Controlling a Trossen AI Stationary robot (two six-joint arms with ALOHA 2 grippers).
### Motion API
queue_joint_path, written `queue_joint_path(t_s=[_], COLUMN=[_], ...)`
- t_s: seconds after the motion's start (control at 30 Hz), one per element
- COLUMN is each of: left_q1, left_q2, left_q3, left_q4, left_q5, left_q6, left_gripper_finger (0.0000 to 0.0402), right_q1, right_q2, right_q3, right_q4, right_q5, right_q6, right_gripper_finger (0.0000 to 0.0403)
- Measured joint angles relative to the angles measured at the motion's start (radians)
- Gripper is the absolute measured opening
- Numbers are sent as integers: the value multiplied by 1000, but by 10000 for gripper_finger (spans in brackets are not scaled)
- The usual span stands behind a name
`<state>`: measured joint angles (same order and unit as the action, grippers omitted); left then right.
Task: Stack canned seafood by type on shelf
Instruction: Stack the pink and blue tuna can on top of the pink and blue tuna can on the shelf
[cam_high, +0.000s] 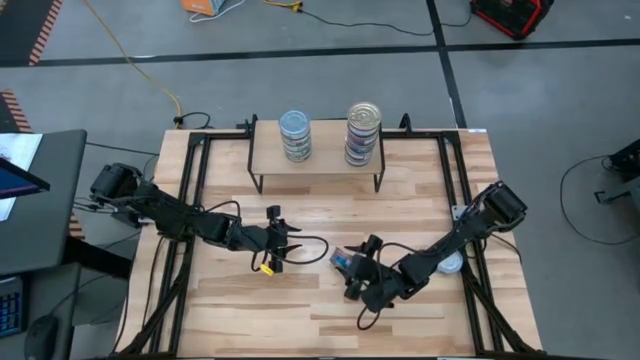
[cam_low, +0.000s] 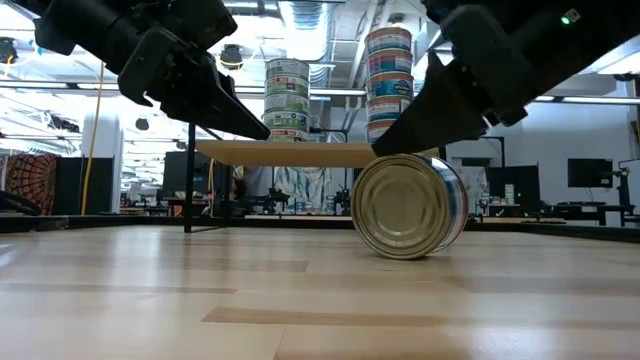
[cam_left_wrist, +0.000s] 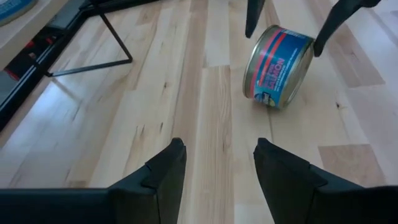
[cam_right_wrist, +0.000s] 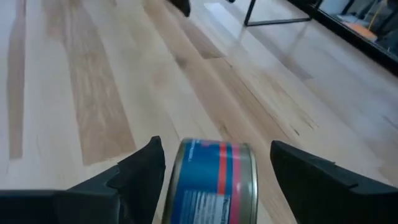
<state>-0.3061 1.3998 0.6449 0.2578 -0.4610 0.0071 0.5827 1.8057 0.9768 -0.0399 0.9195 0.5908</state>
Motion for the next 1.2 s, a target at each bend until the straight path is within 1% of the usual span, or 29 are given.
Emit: queue_joint_path(t_s=[0.2, 0.37, 0.57, 0.63, 0.77, 0.83, 0.9, 0.97, 1.07, 1.2], left_q1=[0, 0, 0, 0, 0, 0, 0, 0, 0, 0], left_q2=[0, 0, 0, 0, 0, 0, 0, 0, 0, 0], left_q3=[0, 0, 0, 0, 0, 0, 0, 0, 0, 0], left_q4=[1, 1, 8, 7, 7, 6, 6, 1, 1, -1], left_q5=[-4, -3, 0, 1, 1, 1, 1, 1, 2, 13], left_q6=[6, 7, 5, 5, 5, 7, 7, 7, 7, 15], left_gripper_finger=[183, 183, 183, 183, 183, 183, 183, 183, 183, 183], right_q1=[7, 6, 6, 5, -13, -25, -36, -43, -54, -56], right_q2=[0, 17, 60, 61, 35, 12, -3, -10, -12, -17], right_q3=[0, 0, 0, 0, 0, 0, 0, 0, 0, 0], right_q4=[-10, -15, -19, -37, -89, -110, -145, -170, -173, -173], right_q5=[-2, -34, -134, -145, -229, -260, -269, -270, -270, -270], right_q6=[70, 109, 129, 142, 146, 146, 142, 137, 105, 32], right_gripper_finger=[318, 318, 317, 317, 314, 305, 287, 262, 215, 213])
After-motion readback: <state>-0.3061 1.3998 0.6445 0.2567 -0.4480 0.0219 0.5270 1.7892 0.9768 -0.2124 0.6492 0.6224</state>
